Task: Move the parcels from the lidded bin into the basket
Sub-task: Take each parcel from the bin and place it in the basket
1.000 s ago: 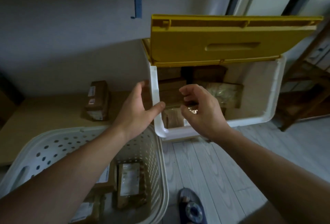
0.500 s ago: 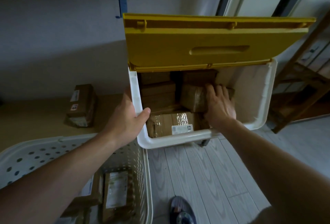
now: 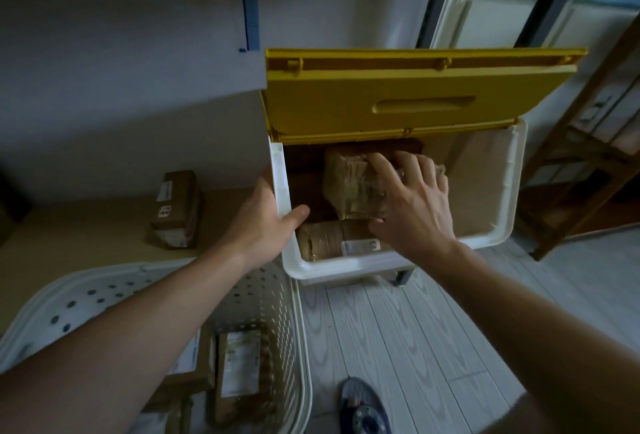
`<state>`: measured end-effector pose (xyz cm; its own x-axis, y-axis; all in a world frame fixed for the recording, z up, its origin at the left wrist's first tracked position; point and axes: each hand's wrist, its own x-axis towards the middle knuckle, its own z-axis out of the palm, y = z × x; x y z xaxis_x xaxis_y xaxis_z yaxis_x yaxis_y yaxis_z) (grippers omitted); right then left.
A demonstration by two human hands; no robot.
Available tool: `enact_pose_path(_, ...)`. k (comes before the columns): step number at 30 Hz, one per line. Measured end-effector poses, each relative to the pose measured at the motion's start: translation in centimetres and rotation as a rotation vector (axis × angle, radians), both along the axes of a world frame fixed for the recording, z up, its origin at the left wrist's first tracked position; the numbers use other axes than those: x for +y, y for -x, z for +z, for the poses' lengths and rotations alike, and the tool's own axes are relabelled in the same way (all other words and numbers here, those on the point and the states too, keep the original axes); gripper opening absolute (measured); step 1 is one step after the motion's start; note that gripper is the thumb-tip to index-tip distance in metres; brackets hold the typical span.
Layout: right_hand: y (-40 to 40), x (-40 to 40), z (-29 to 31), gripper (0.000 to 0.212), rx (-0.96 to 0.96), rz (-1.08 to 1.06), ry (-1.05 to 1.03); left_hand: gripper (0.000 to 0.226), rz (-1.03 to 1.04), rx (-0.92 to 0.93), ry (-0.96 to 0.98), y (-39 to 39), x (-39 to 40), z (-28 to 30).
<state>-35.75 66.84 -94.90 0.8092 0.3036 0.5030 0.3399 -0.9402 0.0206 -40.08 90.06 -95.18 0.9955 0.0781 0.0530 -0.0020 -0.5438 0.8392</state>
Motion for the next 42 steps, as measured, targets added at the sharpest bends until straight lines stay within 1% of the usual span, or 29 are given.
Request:
enact_pose_path(4,3.3,0.1,1.0,0.103,-0.039,0.037,-0.047,0.074,-0.039,-0.038,0.136,1.6,0.1,1.6)
enact_pose_path(6,4.9,0.1,1.4,0.101,-0.083,0.068,-0.071,0.073,-0.025,-0.047,0.162,2.6,0.1,2.4)
enact_pose_path(9,7.3,0.0,1.8,0.098,-0.148,0.117,-0.108,0.044,0.06,-0.141,0.144,4.1,-0.3,3.4)
enact_pose_path(11,8.8,0.0,2.1,0.095,-0.183,0.156,-0.123,0.037,0.132,-0.207,0.071,5.5,-0.5,4.4)
enact_pose_path(12,9.6,0.1,2.2,0.093,-0.205,0.181,-0.133,0.035,0.146,-0.215,0.069,6.1,-0.5,4.7)
enact_pose_path(13,10.3,0.2,2.4,0.089,-0.234,0.209,-0.142,0.035,0.141,-0.195,0.107,6.6,-0.4,4.9)
enact_pose_path(14,11.0,0.5,2.5,0.087,-0.265,0.238,-0.147,0.039,0.117,-0.142,0.192,7.3,-0.4,5.2)
enact_pose_path(17,12.8,1.7,2.8,0.08,-0.35,0.327,-0.155,0.074,-0.024,0.105,0.532,9.3,-0.2,6.4)
enact_pose_path(18,13.2,2.3,2.7,0.077,-0.366,0.357,-0.158,0.078,-0.073,0.166,0.6,9.9,0.0,6.7)
enact_pose_path(19,13.5,3.0,2.7,0.075,-0.374,0.385,-0.155,0.078,-0.097,0.207,0.65,10.4,0.3,7.0)
enact_pose_path(21,13.9,4.5,2.8,0.071,-0.382,0.424,-0.144,0.072,-0.079,0.234,0.725,11.2,1.2,7.5)
enact_pose_path(24,13.8,6.9,3.2,0.07,-0.403,0.46,-0.155,0.06,-0.043,0.198,0.789,11.7,3.3,7.8)
enact_pose_path(29,13.0,11.3,4.1,0.073,-0.389,0.531,-0.173,0.052,0.061,0.116,0.917,12.5,7.5,7.8)
enact_pose_path(32,12.5,13.8,4.6,0.071,-0.329,0.611,-0.218,0.047,0.138,0.06,0.953,13.1,9.9,7.6)
enact_pose_path(34,12.0,15.2,5.1,0.062,-0.27,0.636,-0.282,0.05,0.193,0.012,0.952,13.4,11.7,7.4)
enact_pose_path(36,11.2,16.3,5.6,0.053,-0.165,0.624,-0.365,0.062,0.233,-0.036,0.978,13.7,13.5,7.1)
enact_pose_path(39,9.6,17.5,6.3,0.052,0.096,0.567,-0.615,0.097,0.248,-0.087,1.027,13.9,16.0,6.6)
enact_pose_path(41,8.7,18.5,6.5,0.053,0.348,0.513,-0.818,0.105,0.256,-0.114,1.039,14.0,17.1,6.2)
enact_pose_path(42,8.4,19.0,6.7,0.053,0.533,0.493,-0.934,0.109,0.255,-0.125,1.049,14.0,17.5,5.9)
